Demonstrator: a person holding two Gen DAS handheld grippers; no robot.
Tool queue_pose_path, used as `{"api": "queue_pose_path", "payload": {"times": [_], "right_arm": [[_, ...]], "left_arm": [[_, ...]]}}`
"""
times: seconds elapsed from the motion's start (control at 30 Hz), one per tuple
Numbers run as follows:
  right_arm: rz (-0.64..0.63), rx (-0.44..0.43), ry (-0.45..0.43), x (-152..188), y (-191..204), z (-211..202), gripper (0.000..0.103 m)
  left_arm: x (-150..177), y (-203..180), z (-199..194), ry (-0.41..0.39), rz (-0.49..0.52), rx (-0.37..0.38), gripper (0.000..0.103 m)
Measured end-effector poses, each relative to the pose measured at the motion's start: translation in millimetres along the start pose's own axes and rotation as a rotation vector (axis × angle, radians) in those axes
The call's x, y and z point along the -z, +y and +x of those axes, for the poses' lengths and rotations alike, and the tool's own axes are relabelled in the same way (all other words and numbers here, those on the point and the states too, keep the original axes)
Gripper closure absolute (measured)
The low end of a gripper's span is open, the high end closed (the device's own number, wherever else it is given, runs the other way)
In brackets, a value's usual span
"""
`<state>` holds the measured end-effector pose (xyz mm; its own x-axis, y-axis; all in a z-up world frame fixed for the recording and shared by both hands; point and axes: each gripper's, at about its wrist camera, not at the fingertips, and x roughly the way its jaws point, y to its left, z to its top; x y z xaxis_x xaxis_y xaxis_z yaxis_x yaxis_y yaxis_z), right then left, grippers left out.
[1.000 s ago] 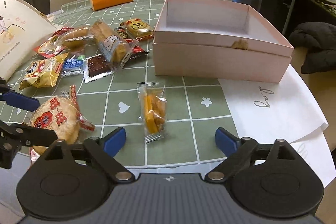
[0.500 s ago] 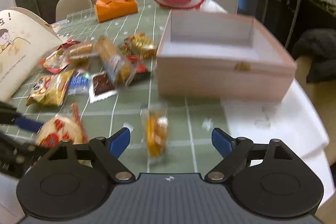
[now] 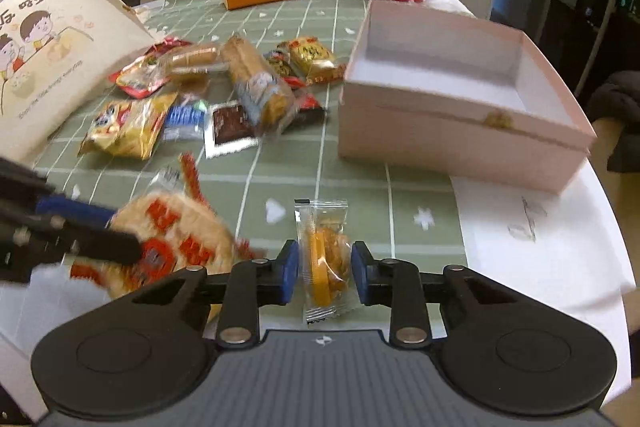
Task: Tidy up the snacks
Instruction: 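Close the left tool on the rice cracker while the right tool grasps the orange packet, then carry both snacks into the pink box and open both tools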
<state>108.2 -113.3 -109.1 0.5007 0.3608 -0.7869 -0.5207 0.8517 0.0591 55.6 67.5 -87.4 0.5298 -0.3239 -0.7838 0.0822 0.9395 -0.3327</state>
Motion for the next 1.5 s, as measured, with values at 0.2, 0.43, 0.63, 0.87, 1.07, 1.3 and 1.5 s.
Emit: {"api": "queue_pose_path", "payload": {"times": [0.2,0.43,0.63,0.87,1.07,1.3,1.5], "right_arm": [[0.005,-0.014,0.003,31.6,3.6,-19.3,0.074],[0.011,-0.024,-0.018,43.4,-0.3,-30.4,0.076],[0.059,-0.016,-0.041,44.7,-18.7,-41.9,0.079],[0.113,0.01,-0.142,28.5,-48.7,-77.1,0.08],[0.067,0.057,-0.311,-26.6,-71.9,-126.0,0.08],[0.069,0.108,-0.352,-102.4,-102.6,-118.3,0.08],[0.095,0.126,-0.245,-135.9,-110.5,-60.7,0.08]], "left_arm": [[-1.1,-19.4,10.8,0.045,-0.027,0.135,0.08],[-5.7,-39.2,18.8,0.024,-0.035,0.168,0.076],[-5.0,-29.3,16.5,0.053,-0.134,0.143,0.081],[-14.3,-46.2,-5.6,-0.025,-0.124,0.189,0.081],[-90.4,-66.1,-52.2,-0.268,-0.048,0.281,0.081],[-188.9,-53.5,-13.1,-0.337,-0.1,0.296,0.081],[-209.8,-18.7,93.5,-0.243,-0.204,0.233,0.08]]}}
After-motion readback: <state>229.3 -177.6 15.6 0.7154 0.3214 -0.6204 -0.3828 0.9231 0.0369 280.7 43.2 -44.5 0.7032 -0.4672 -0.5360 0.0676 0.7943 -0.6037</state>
